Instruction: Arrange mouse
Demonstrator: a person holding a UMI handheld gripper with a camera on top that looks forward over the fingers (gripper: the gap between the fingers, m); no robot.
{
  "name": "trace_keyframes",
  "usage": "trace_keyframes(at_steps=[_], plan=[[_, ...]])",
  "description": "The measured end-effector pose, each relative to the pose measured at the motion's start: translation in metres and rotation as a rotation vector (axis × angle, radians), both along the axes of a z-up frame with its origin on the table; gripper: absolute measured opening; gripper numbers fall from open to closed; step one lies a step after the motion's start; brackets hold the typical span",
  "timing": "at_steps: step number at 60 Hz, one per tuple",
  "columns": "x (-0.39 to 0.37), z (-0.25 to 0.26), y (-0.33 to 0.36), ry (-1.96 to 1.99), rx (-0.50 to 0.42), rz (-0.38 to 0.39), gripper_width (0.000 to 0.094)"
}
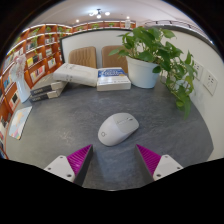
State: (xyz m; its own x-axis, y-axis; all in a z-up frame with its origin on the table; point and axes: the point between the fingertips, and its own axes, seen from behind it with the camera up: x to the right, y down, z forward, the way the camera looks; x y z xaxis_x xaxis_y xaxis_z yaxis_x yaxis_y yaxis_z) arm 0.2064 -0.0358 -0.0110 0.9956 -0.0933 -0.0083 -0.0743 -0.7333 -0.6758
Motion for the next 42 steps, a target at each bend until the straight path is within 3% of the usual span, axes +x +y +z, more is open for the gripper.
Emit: trace_keyframes(at_steps=[15,24,35,40,42], plan=[[-0.006,0.001,0.078,0.031,-0.024,0.066,0.0849],[-0.023,0.0,0.113,0.031,-0.046,0.127,0.08],[-0.028,-0.003,0.119,-0.007,-0.052,0.15,0.0676],[-0.025,-0.002,0.12,-0.006,-0.032,0.133,0.0513],[-0.025,-0.003,0.12,-0.002,-0.025,0.129,0.0504]])
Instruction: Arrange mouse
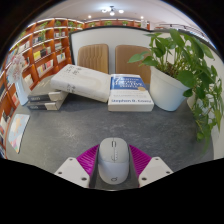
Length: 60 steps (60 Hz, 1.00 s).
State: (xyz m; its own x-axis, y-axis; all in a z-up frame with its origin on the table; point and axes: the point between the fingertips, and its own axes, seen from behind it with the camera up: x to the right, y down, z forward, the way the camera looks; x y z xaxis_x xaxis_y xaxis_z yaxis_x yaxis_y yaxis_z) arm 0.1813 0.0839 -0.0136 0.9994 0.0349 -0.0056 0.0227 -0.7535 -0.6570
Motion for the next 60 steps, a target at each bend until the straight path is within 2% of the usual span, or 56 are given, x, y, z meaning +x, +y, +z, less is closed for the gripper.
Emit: trace_keyframes(at_steps=[12,16,20,25,32,39,46,53,60], plan=[[0.001,0.0,0.0,-0.029,0.0,0.012,0.0343],[0.001,0.001,-0.001,-0.046,-0.023,-0.003,0.0341],[-0.004,0.018,0.005,-0.048,-0.004,-0.028,0.0343],[-0.02,0.07,0.021,-0.056,0.077,-0.06,0.0342],[-0.074,0.171,0.047,-0.051,0.231,-0.095,0.0342],[-0.155,0.26,0.059,-0.042,0.36,-0.1,0.0342],[-0.251,0.312,0.059,-0.015,0.44,-0.073,0.034],[-0.355,0.309,0.058,0.02,0.44,0.002,0.0341],[-0.434,0.249,0.055,0.025,0.364,0.07,0.0338]])
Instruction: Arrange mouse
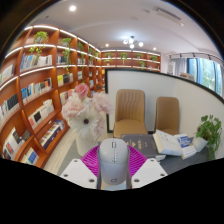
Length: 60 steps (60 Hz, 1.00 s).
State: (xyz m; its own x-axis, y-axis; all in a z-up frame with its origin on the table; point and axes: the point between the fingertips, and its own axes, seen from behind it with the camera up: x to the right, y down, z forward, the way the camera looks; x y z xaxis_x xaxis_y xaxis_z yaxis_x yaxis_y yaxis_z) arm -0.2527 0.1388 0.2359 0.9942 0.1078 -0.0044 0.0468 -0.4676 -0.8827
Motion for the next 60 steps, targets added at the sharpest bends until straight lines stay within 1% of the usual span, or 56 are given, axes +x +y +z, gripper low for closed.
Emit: trace_keyframes(at_steps=[3,6,9,15,22,25,26,27,28,33,37,41,45,46,47,48,50,52,54,60], plan=[[-0.022,-0.037,-0.003,0.007,-0.063,0.011,0.0339],[-0.044,-0.086,-0.007,0.02,-0.129,0.021,0.0338],[-0.055,-0.118,-0.017,0.015,-0.19,0.028,0.0338],[-0.066,-0.183,-0.031,-0.013,-0.283,0.042,0.034],[-0.07,-0.231,-0.045,-0.028,-0.361,0.017,0.034],[-0.07,-0.249,-0.052,-0.029,-0.38,0.011,0.034],[-0.069,-0.254,-0.055,-0.031,-0.39,0.009,0.0411],[-0.069,-0.253,-0.055,-0.034,-0.382,0.009,0.0355],[-0.069,-0.252,-0.051,-0.041,-0.35,0.009,0.0347],[-0.068,-0.251,-0.053,-0.068,-0.357,0.013,0.0351],[-0.067,-0.252,-0.051,-0.054,-0.351,0.002,0.0383],[-0.068,-0.251,-0.052,-0.048,-0.348,0.001,0.0454],[-0.069,-0.253,-0.053,-0.032,-0.365,0.002,0.0528],[-0.071,-0.252,-0.056,-0.023,-0.373,0.002,0.0574],[-0.071,-0.25,-0.056,-0.014,-0.378,-0.003,0.0665],[-0.069,-0.247,-0.056,-0.007,-0.378,-0.01,0.0696],[-0.067,-0.238,-0.053,-0.003,-0.357,-0.022,0.0787],[-0.063,-0.227,-0.05,-0.009,-0.328,-0.028,0.0836],[-0.058,-0.216,-0.049,-0.02,-0.308,-0.032,0.0856],[-0.041,-0.172,-0.05,-0.006,-0.266,-0.041,0.0856]])
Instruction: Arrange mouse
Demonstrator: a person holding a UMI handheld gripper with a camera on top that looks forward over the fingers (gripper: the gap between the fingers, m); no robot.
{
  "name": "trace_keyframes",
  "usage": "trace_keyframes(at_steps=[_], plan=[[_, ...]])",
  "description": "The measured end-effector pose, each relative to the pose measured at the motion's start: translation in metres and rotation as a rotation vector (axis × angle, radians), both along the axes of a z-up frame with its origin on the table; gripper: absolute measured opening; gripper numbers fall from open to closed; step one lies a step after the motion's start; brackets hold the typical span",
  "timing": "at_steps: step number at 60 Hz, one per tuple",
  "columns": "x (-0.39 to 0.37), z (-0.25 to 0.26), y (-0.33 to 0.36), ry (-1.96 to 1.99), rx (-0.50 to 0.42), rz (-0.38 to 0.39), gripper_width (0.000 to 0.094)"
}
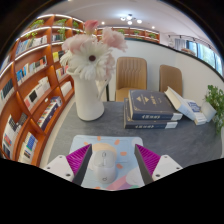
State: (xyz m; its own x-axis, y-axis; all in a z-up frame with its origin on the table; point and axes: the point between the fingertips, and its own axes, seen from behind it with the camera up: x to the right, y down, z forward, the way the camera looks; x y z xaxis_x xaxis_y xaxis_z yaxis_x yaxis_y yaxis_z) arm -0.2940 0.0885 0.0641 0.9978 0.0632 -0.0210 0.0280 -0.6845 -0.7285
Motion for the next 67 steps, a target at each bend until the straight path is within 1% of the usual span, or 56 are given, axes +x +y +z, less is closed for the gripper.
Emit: trace_keyframes(at_steps=[6,12,17,23,36,45,54,67], plan=[[0.03,0.049,-0.009,0.011,0.05,-0.021,0.0855],[0.076,0.095,-0.023,0.004,0.095,-0.054,0.0858],[0.123,0.124,-0.04,-0.008,0.116,-0.091,0.085],[0.174,0.147,-0.061,-0.022,0.141,-0.099,0.0847],[0.271,0.167,-0.106,-0.026,0.147,-0.082,0.0833],[0.319,0.172,-0.13,-0.038,0.147,-0.075,0.0829],[0.349,0.175,-0.144,-0.04,0.155,-0.082,0.0829],[0.374,0.172,-0.158,-0.021,0.145,-0.094,0.0829]])
